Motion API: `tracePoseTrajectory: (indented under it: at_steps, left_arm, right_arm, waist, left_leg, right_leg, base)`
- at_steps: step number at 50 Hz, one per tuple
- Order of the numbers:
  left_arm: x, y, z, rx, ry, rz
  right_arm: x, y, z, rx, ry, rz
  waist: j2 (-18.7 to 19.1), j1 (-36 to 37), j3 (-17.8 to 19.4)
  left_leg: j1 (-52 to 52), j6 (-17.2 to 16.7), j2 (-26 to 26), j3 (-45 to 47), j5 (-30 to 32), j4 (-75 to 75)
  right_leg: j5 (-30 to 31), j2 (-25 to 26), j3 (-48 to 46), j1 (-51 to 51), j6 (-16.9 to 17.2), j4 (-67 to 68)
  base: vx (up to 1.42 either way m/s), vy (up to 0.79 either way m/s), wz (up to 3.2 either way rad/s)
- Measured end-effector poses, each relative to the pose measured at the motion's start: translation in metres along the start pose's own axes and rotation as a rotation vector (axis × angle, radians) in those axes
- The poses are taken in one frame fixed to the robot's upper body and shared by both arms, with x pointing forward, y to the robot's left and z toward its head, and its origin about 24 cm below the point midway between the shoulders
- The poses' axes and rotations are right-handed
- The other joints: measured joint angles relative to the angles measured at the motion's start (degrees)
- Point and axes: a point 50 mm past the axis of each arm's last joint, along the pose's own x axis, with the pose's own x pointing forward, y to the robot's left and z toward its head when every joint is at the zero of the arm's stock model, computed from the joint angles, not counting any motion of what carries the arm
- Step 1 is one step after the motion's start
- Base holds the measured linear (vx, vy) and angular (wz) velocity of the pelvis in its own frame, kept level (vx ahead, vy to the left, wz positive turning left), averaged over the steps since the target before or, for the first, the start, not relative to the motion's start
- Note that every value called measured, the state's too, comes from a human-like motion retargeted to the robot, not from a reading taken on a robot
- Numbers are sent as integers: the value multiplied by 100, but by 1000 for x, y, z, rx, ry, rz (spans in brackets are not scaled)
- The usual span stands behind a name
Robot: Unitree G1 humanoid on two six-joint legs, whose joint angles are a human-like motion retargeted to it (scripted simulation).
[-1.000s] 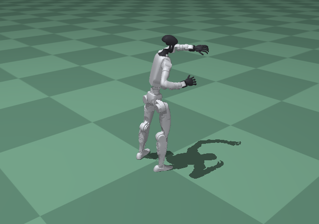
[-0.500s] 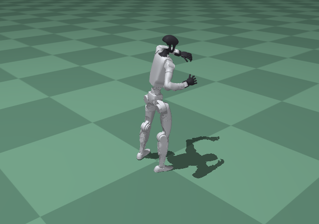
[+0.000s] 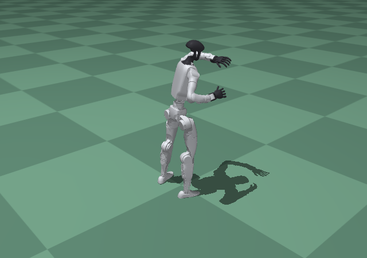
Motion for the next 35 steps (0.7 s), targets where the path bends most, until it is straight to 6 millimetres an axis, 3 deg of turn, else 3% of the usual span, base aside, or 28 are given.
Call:
tracePoseTrajectory:
  at_steps: [3,6,10,12,13,14,15,16,18,19,20,24,27,29,32,35]
  left_arm:
    - [-8,4,28,-72,-90,55]
    - [-27,-2,39,-133,-82,41]
    - [-67,-24,28,-140,54,-95]
    - [-88,-39,18,-305,203,-166]
    - [-108,-45,5,-131,228,-279]
    - [-115,-52,-1,-339,369,-278]
    - [-118,-59,-3,-745,525,-174]
    - [-133,-64,-14,-748,617,-205]
    - [-164,-70,-33,-698,782,-270]
    - [-189,-72,-44,-402,796,-446]
    - [-221,-68,-54,1,707,-690]
    - [-251,-59,-84,82,948,-707]
    - [-246,-51,-106,122,1047,-657]
    - [-226,-46,-120,136,1041,-616]
    - [-176,-40,-134,151,945,-540]
    - [-117,-34,-130,162,762,-435]
  right_arm:
    - [-1,1,0,16,0,-11]
    - [-3,3,1,37,-4,-20]
    - [-5,4,4,58,-18,-24]
    - [-4,4,4,80,-20,-21]
    - [-4,3,6,58,-33,-10]
    - [-3,3,5,70,-24,-6]
    - [-2,3,3,100,-4,-4]
    - [-1,3,4,88,-7,6]
    - [0,3,5,70,-15,23]
    - [1,2,7,43,-37,33]
    - [2,1,10,5,-69,46]
    - [3,2,10,-16,-70,55]
    - [4,0,8,-41,-66,60]
    - [3,-1,7,-43,-56,59]
    - [2,-1,4,-30,-35,52]
    - [0,0,2,-6,-18,43]
  waist:
    - [-37,144,14]
    - [-90,319,12]
    - [-126,518,12]
    - [-140,589,29]
    - [-81,566,14]
    - [-83,594,25]
    - [-116,649,49]
    - [-78,607,42]
    - [-29,510,20]
    - [27,391,16]
    - [102,238,15]
    - [104,-24,-24]
    - [132,-251,-25]
    - [112,-357,-44]
    - [52,-460,-74]
    - [-14,-504,-97]
  left_leg:
    - [2,5,-2,8,-16,25]
    - [10,10,2,43,-35,60]
    - [30,3,25,121,-53,103]
    - [53,7,36,160,-62,118]
    - [51,-9,57,184,-56,119]
    - [67,2,57,202,-61,123]
    - [92,27,46,216,-70,127]
    - [94,25,55,231,-67,126]
    - [98,18,72,262,-61,123]
    - [86,-2,89,265,-48,114]
    - [69,-31,111,262,-29,102]
    - [61,-40,101,242,-8,68]
    - [45,-45,77,145,24,19]
    - [30,-52,58,69,42,-12]
    - [6,-64,25,-52,69,-59]
    - [-13,-76,-7,-165,90,-98]
  right_leg:
    - [-9,-6,16,1,0,17]
    - [-6,-2,57,4,0,12]
    - [8,30,129,9,0,-11]
    - [20,47,163,20,0,-27]
    - [23,73,176,11,0,-38]
    - [33,77,192,23,0,-49]
    - [46,68,209,44,0,-60]
    - [53,81,218,43,0,-72]
    - [66,107,237,38,0,-96]
    - [62,127,230,25,0,-97]
    - [53,152,215,5,0,-93]
    - [63,145,191,8,0,-120]
    - [44,112,99,23,0,-106]
    - [27,84,29,31,0,-87]
    - [-10,32,-83,36,0,-34]
    - [-53,-22,-184,34,0,40]
  base:
    - [0,0,0]
    - [0,0,0]
    - [0,-1,-9]
    - [0,-3,-19]
    - [0,-3,-19]
    - [0,-2,-19]
    - [0,0,0]
    - [0,0,0]
    - [0,0,0]
    - [0,0,0]
    - [0,0,0]
    - [0,0,0]
    - [0,3,29]
    - [0,3,35]
    - [1,4,37]
    - [1,4,35]
